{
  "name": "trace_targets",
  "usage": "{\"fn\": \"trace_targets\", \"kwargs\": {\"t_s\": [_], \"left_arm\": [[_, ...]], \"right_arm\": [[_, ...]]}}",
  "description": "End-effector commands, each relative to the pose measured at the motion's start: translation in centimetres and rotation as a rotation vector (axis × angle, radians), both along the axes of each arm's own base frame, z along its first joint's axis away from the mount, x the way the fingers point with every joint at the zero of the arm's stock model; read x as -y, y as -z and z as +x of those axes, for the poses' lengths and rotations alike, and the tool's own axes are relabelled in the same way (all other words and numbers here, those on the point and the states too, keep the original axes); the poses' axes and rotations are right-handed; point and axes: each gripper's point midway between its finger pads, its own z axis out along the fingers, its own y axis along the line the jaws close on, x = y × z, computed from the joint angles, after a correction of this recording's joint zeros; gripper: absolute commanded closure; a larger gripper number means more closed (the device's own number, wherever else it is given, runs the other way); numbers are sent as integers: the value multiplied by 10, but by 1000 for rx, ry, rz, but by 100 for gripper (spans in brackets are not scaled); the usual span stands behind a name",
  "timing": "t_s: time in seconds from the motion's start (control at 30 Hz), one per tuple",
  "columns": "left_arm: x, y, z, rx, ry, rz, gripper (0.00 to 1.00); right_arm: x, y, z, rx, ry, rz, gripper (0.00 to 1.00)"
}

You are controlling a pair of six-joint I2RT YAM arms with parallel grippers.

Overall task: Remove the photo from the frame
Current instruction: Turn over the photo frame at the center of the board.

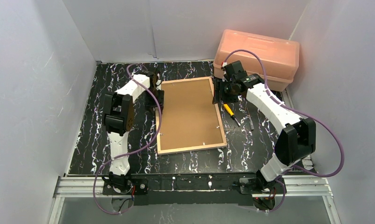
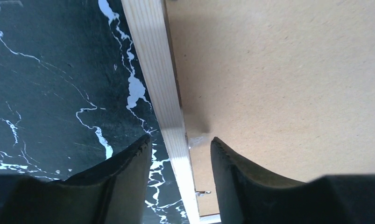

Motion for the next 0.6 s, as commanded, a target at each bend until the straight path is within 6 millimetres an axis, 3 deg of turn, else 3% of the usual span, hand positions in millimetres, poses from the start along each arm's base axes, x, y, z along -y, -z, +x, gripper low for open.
{"fn": "trace_targets", "kwargs": {"t_s": [0.0,0.13,0.3,0.57], "left_arm": [[-1,-27,4,53,24,11,47],[-5,-55,-5,114,3,3,36],[-3,-97,-23,221,-26,-37,34],[1,-150,-75,393,-81,-104,28]], "right_arm": [[-3,-11,-1,11,4,44,34],[1,-11,-6,5,24,35,35],[10,-17,-9,27,65,21,34],[52,-28,-9,112,289,-65,30]]}}
